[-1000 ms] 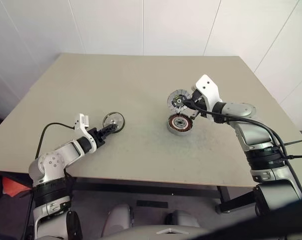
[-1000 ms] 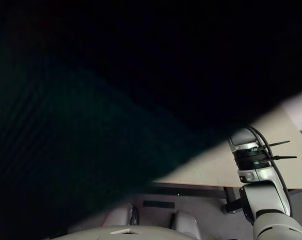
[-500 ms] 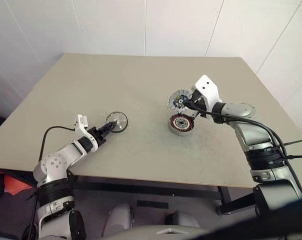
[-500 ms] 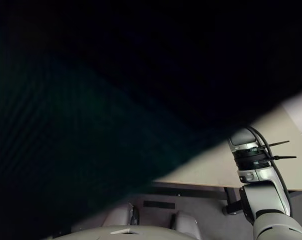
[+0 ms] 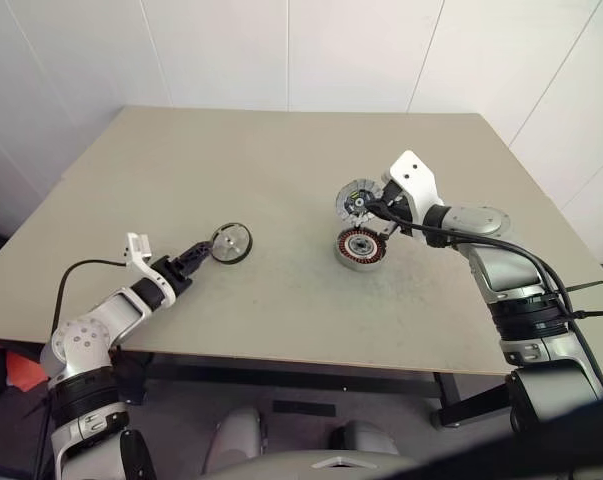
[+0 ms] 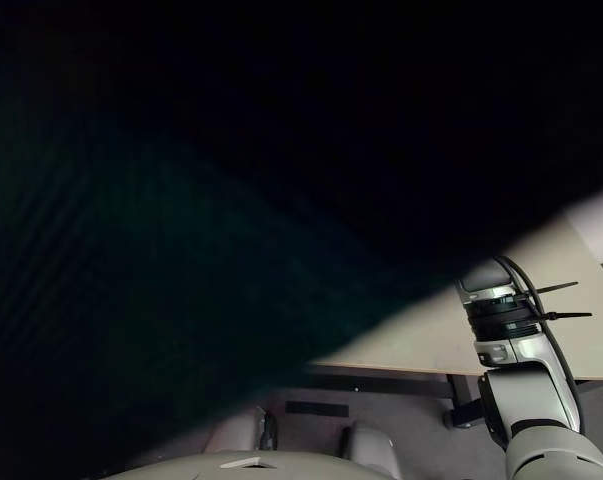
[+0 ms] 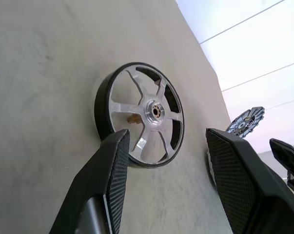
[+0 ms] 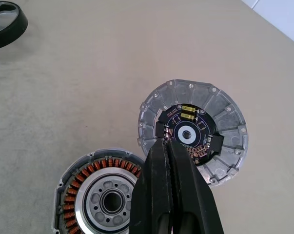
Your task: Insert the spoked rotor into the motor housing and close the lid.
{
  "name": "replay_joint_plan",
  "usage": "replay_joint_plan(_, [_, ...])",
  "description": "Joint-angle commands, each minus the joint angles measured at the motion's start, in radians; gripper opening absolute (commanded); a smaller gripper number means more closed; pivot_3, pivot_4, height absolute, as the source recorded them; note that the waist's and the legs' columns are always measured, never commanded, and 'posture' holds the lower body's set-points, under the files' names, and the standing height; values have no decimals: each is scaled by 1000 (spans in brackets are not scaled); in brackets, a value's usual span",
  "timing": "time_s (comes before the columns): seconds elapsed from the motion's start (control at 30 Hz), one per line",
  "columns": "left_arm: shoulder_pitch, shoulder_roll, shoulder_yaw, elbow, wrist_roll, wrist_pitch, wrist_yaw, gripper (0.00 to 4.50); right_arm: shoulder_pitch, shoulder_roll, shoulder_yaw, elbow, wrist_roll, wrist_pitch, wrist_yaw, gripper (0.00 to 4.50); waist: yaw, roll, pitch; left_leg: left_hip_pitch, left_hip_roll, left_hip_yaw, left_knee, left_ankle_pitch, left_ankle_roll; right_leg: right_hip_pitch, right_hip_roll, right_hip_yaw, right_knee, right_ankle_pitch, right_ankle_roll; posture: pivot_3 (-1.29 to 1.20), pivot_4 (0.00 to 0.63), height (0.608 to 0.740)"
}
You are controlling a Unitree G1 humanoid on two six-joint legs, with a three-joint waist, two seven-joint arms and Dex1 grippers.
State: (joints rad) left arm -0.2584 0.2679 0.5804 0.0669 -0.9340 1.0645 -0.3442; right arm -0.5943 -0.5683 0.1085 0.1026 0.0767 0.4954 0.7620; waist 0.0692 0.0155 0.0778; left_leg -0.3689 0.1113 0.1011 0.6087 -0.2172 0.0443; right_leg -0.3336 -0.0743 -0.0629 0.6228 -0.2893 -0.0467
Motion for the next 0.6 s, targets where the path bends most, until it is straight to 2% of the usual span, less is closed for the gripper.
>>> replay_joint_plan(0.03, [5,15,-17,1,10,-39,-12,2619,-16,-8,-9,-14,-3,-17,-2,13,0,0,0,0,0,0,0,0,0,0,0,0,0,0,0,0,0,740])
replay_joint_plan(0.6, [-47,1,-133,80,78,-86,26,2619,-16,-6,-10,-18,-6,-25,-7,13,2,-1,1,0,0,0,0,0,0,0,0,0,0,0,0,0,0,740])
